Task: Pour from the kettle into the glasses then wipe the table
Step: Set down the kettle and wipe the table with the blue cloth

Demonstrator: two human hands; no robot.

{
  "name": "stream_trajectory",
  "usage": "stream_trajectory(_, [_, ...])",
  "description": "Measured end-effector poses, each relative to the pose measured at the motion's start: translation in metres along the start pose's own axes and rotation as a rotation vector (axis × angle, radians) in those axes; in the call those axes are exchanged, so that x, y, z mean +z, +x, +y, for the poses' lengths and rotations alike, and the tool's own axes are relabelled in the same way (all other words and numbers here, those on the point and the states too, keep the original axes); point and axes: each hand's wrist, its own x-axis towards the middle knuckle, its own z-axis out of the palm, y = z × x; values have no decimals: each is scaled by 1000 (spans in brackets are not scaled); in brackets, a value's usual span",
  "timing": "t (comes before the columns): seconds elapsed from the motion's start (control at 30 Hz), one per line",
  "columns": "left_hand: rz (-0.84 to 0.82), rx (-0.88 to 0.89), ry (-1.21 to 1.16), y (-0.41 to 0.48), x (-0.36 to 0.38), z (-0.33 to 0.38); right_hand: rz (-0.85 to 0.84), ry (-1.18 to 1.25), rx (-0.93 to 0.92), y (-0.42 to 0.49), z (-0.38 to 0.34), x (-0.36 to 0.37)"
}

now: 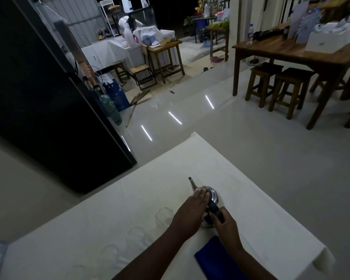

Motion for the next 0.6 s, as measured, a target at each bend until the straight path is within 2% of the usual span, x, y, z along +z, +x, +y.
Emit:
stream_trajectory(0.2, [43, -20, -29, -3, 0, 11, -38, -88, -23, 0, 3, -8])
stream_trajectory(0.43, [134, -96, -166, -29, 2, 27, -62, -320, -150, -11, 10, -20])
stream_trajectory(0.6, [159, -181, -208, -62, 18, 40, 5, -404, -243, -38, 12, -32])
